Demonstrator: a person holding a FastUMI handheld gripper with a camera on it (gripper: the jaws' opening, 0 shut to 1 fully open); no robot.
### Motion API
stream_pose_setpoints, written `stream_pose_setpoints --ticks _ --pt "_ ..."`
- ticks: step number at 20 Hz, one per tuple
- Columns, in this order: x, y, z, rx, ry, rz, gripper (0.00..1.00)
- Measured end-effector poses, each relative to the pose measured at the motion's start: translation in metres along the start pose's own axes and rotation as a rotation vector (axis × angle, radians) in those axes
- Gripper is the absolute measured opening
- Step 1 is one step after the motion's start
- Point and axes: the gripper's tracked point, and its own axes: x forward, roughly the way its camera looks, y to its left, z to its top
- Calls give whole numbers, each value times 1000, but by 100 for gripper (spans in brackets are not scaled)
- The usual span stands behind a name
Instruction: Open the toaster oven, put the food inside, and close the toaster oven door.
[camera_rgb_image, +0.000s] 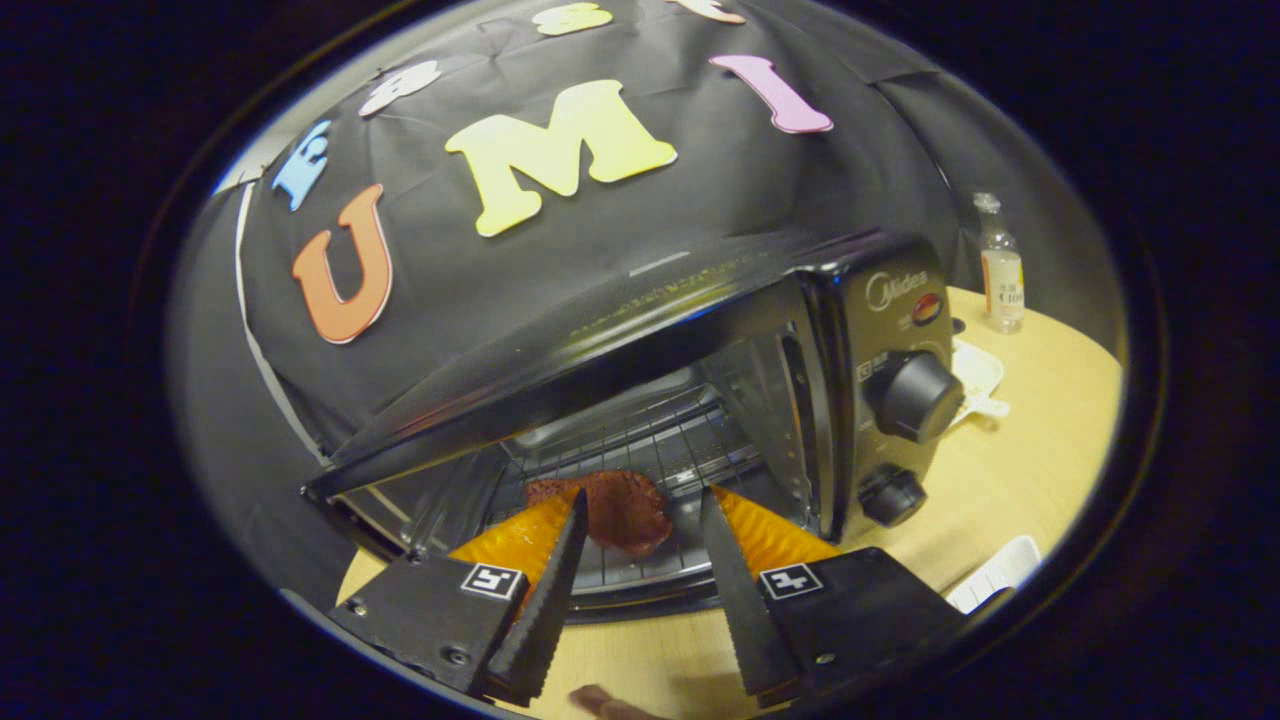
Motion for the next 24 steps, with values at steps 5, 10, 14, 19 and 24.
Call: stream_pose_setpoints --ticks 5,10,14,19,24 --pt "-69 17 -7 -150 -42 39 85" --pt "-144 24 -31 -301 -68 42 98" --pt "-180 13 -58 -362 -59 0 98" --pt "-189 -1 -101 -366 19 -49 98" --pt "-176 -19 -145 -388 120 -73 98"
